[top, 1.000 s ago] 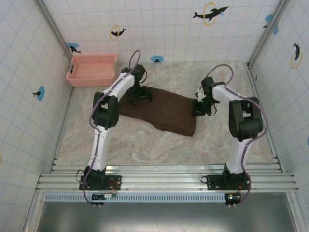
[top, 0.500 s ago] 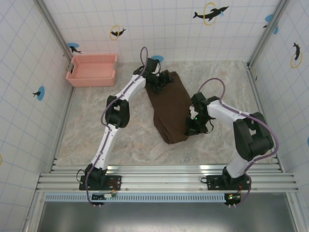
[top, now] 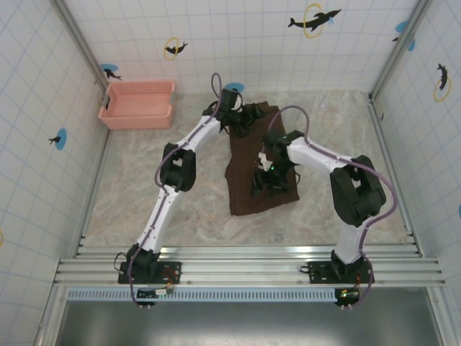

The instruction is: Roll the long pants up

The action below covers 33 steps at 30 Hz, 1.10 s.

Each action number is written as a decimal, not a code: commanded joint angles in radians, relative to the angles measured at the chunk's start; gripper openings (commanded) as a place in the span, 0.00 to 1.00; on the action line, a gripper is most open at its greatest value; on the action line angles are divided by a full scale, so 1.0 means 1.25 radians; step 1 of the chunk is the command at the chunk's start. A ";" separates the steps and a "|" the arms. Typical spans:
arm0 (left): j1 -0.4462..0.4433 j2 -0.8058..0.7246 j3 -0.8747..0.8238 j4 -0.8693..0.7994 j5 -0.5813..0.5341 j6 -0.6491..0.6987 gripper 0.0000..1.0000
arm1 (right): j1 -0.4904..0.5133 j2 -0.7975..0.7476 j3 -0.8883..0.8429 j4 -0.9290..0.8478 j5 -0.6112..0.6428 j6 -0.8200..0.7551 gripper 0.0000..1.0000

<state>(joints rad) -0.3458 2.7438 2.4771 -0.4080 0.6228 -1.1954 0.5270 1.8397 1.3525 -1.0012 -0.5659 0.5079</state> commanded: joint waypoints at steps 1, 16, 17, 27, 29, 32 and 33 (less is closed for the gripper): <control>0.040 -0.073 -0.108 -0.184 -0.143 0.152 0.98 | -0.050 -0.082 0.049 -0.088 0.007 -0.043 0.70; 0.037 -0.739 -0.659 -0.283 -0.660 0.958 0.97 | 0.041 -0.219 0.074 -0.186 0.373 -0.594 0.73; 0.013 -0.765 -0.691 -0.275 -0.657 0.984 0.98 | 0.054 -0.221 0.053 -0.156 0.387 -0.615 0.73; -0.196 -0.946 -0.991 -0.135 -0.758 1.087 0.98 | 0.156 -0.321 -0.257 0.115 0.494 -0.714 0.72; -0.195 -0.976 -1.023 -0.133 -0.746 1.035 0.97 | 0.165 -0.340 -0.281 0.133 0.478 -0.726 0.73; -0.195 -1.006 -1.057 -0.137 -0.741 0.980 0.97 | 0.181 -0.347 -0.317 0.170 0.489 -0.727 0.73; -0.196 -1.011 -1.063 -0.139 -0.738 0.971 0.97 | 0.191 -0.343 -0.328 0.185 0.506 -0.725 0.73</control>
<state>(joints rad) -0.5953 1.5291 1.1717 -0.6106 -0.2802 0.0902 0.7380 1.4391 0.9775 -0.8585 0.0238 -0.3672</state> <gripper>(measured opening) 0.975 0.730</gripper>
